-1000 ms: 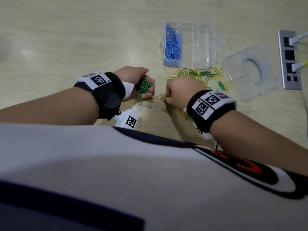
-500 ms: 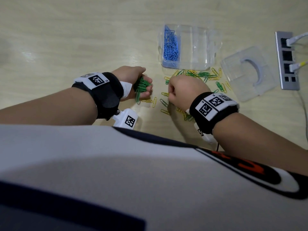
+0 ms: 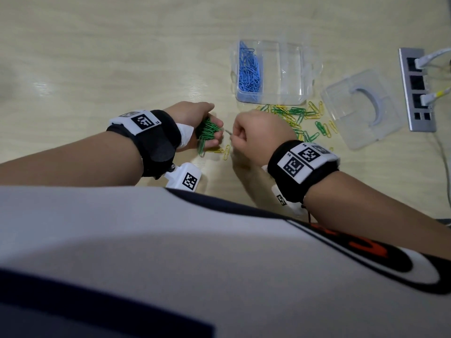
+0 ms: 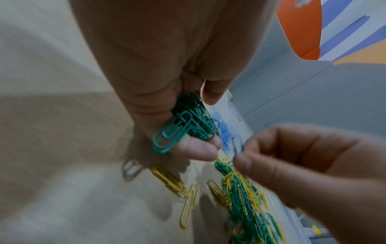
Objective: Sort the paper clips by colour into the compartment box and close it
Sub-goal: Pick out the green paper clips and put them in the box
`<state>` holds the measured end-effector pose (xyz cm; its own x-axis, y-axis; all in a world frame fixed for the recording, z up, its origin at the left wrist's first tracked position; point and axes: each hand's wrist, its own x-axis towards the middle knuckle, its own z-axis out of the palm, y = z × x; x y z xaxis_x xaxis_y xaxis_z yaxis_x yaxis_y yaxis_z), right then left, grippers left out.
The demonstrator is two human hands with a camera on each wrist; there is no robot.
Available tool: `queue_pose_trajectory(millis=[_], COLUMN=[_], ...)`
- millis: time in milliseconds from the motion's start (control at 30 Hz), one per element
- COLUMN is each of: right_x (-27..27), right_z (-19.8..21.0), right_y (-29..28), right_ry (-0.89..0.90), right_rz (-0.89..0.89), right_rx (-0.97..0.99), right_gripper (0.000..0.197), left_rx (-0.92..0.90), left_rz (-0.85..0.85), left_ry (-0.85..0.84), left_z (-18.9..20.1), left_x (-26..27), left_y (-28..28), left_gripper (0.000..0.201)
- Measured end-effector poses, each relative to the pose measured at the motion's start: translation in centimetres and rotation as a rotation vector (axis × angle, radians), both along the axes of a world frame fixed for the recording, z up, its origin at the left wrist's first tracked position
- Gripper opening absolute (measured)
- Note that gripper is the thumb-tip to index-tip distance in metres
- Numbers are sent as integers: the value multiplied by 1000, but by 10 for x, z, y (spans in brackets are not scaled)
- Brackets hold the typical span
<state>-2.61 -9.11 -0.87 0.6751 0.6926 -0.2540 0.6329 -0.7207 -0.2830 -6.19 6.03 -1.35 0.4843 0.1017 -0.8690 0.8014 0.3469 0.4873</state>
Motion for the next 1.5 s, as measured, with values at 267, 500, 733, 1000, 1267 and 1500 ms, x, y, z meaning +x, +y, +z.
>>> queue_pose_trajectory(millis=[267,500,733,1000,1267,1500], right_x=[-4,-23,-27,-15,-5,31], right_z=[9,2,-6,1,0,-5], right_y=[22,18,26,22,8,-43], right_ry=[-46,-113,-277,-202,-100,-11], right_rz=[77,447,446,209,4,-376], right_rx=[198,38,88,261,281,-49], right_gripper=[25,31,20,20,24,18], left_rx=[-24,30,40,82,4,-45], left_rz=[71,57,44,-41,2,-11], left_ry=[-49,-37,-24,-55,-33,-33], left_z=[7,5,10,11,6,4], left_x=[-3,-5,-6,-7,-6,-4], left_y=[1,3,-2,-3,-5,-10], left_gripper=[17,33,30,14,19,39])
